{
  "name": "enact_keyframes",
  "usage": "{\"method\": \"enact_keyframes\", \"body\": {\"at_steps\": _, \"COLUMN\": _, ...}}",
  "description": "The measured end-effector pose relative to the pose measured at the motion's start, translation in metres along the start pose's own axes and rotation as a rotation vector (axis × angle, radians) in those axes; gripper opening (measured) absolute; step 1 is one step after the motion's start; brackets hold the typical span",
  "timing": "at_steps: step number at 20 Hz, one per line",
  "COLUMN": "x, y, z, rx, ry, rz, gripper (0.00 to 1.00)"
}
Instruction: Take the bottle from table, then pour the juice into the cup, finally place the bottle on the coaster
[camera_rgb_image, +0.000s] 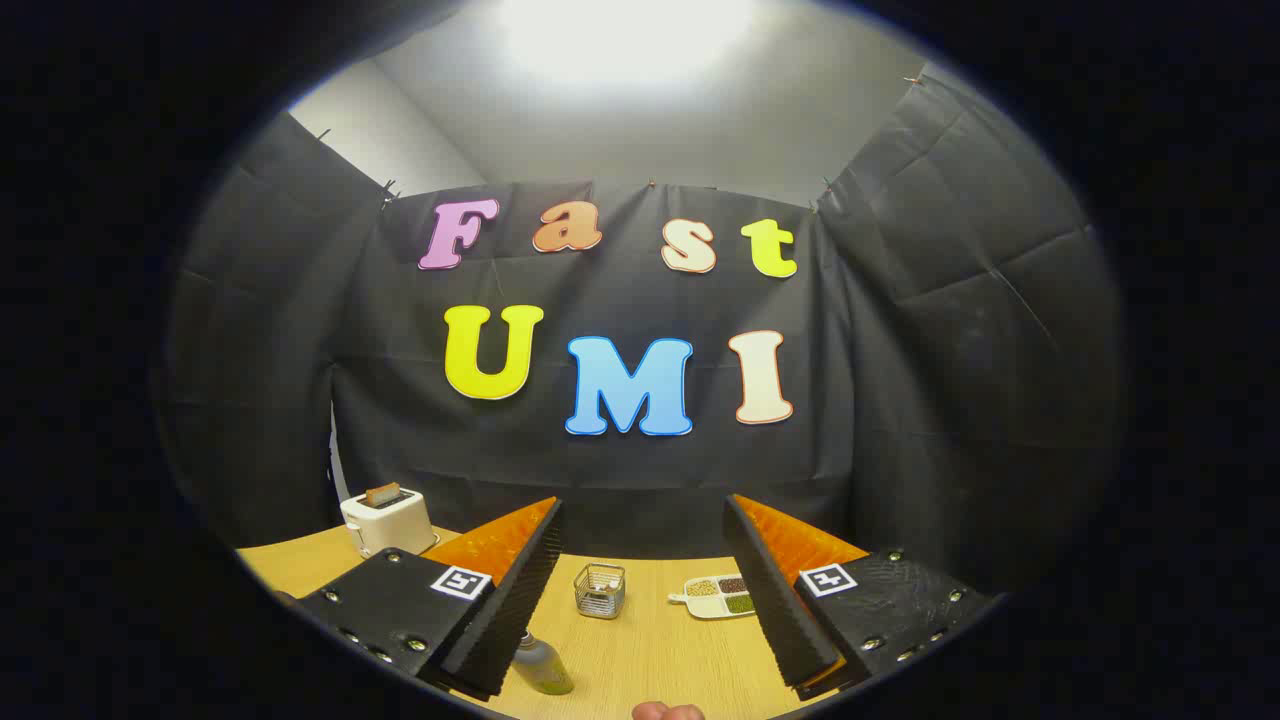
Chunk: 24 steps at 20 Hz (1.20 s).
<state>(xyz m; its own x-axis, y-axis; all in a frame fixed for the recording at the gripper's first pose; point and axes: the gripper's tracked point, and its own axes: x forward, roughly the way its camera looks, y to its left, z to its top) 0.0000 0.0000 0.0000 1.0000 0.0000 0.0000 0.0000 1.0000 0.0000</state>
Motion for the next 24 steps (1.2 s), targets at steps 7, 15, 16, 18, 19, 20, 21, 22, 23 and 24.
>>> {"method": "enact_keyframes", "body": {"at_steps": 7, "x": -0.003, "y": 0.009, "z": -0.010, "rx": 0.023, "ry": 0.028, "rz": 0.000, "gripper": 0.97}}
{"method": "enact_keyframes", "body": {"at_steps": 15, "x": 0.001, "y": 0.024, "z": -0.015, "rx": 0.025, "ry": 0.036, "rz": 0.017, "gripper": 0.97}}
{"method": "enact_keyframes", "body": {"at_steps": 16, "x": 0.002, "y": 0.024, "z": -0.016, "rx": 0.028, "ry": 0.037, "rz": 0.014, "gripper": 0.96}}
{"method": "enact_keyframes", "body": {"at_steps": 18, "x": 0.001, "y": 0.023, "z": -0.022, "rx": 0.028, "ry": 0.048, "rz": -0.001, "gripper": 0.96}}
{"method": "enact_keyframes", "body": {"at_steps": 19, "x": 0.001, "y": 0.020, "z": -0.028, "rx": 0.020, "ry": 0.062, "rz": -0.022, "gripper": 0.97}}
{"method": "enact_keyframes", "body": {"at_steps": 20, "x": 0.003, "y": 0.017, "z": -0.031, "rx": 0.015, "ry": 0.069, "rz": -0.047, "gripper": 0.96}}
{"method": "enact_keyframes", "body": {"at_steps": 21, "x": 0.002, "y": 0.016, "z": -0.033, "rx": 0.014, "ry": 0.074, "rz": -0.059, "gripper": 0.97}}
{"method": "enact_keyframes", "body": {"at_steps": 22, "x": 0.002, "y": 0.019, "z": -0.035, "rx": 0.016, "ry": 0.075, "rz": -0.062, "gripper": 0.96}}
{"method": "enact_keyframes", "body": {"at_steps": 23, "x": 0.002, "y": 0.020, "z": -0.040, "rx": 0.021, "ry": 0.079, "rz": -0.066, "gripper": 0.96}}
{"method": "enact_keyframes", "body": {"at_steps": 24, "x": 0.002, "y": 0.022, "z": -0.043, "rx": 0.028, "ry": 0.084, "rz": -0.063, "gripper": 0.97}}
